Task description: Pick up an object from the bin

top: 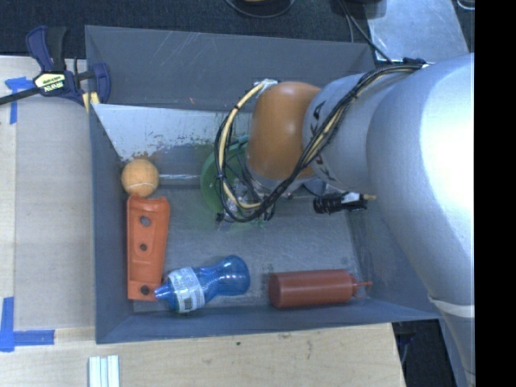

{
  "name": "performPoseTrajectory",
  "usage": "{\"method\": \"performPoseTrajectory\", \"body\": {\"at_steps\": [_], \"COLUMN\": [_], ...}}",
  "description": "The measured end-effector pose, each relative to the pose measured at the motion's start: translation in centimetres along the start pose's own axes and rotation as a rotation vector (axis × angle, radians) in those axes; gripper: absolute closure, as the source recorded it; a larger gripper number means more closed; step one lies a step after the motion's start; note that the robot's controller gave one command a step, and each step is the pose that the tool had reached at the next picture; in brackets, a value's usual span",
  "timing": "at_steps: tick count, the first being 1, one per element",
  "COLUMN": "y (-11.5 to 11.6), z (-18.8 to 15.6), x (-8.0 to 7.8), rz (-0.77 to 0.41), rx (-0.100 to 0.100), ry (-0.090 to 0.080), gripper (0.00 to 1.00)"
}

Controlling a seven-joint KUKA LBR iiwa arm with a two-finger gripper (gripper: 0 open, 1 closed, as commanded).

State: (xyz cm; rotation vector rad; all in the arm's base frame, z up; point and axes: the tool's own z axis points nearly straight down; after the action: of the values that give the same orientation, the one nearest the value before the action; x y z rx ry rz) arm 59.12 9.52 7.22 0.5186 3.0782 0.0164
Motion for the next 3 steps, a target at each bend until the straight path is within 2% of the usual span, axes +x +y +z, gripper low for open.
{"method": "performPoseTrajectory", "body": {"at_steps": [1,2,3], "y": [0.0,0.2,2.5], "z": [0.0,-10.2,-18.3], "x": [0.0,-1.0,0.9], "rz": [0.000,-0.067,-0.058], "rx": [0.000,0.001,-0.005], "ry": [0.000,0.001,-0.009], "gripper": [1.00,1.00,1.00]}}
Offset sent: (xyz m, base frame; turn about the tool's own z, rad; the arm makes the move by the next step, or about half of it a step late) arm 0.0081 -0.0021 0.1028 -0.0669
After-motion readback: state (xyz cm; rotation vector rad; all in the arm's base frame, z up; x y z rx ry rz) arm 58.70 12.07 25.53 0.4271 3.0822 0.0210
